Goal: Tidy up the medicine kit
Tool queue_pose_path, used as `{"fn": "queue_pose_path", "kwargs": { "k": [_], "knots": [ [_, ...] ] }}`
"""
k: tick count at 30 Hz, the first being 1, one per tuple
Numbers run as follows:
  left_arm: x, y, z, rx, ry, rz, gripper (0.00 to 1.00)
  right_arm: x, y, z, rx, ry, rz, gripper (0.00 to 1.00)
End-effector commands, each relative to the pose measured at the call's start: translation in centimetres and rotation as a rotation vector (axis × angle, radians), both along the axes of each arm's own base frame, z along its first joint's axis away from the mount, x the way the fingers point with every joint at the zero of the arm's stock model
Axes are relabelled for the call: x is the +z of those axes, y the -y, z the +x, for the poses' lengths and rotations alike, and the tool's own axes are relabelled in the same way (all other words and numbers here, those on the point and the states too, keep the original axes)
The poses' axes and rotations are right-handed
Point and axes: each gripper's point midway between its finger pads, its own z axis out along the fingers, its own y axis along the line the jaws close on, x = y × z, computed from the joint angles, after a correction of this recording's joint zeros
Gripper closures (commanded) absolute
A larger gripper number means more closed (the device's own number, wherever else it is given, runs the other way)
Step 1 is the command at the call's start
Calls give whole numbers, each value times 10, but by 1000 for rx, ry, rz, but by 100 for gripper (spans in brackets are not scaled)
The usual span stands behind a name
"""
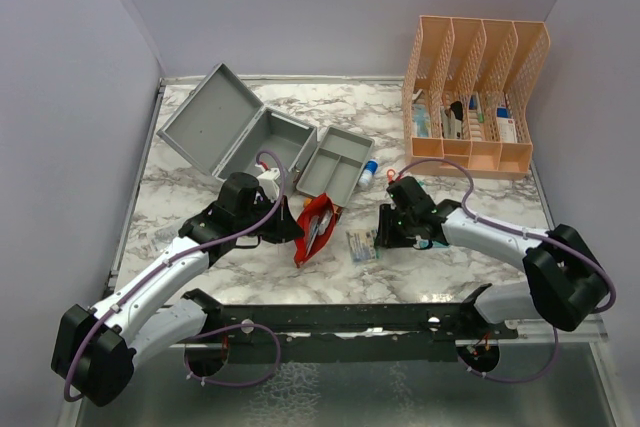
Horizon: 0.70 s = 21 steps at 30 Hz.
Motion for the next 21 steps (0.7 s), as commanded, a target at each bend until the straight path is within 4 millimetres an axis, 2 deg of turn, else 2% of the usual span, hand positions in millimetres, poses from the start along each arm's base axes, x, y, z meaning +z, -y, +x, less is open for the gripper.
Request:
{"fn": "queue_pose_path", "kwargs": {
  "k": [1,6,12,15,18,21],
  "knots": [
    [1,-1,4,14,28,8,100,-11,-9,-4,9,-39,31,67],
    [2,-7,4,53,11,32,100,-9,-18,-5,24,-23,99,72],
    [5,-8,3,59,13,24,100,-23,-21,-10,16,-71,113,75],
    [6,-8,4,60,18,23,100,-24,-25,-10,17,-69,136,83],
    [7,-9,4,62,23,24,100,-18,-25,-7,-22,-52,148,99],
    [12,-9,6,69,41,18,100,5,-29,3,-33,19,193,99]
  ]
}}
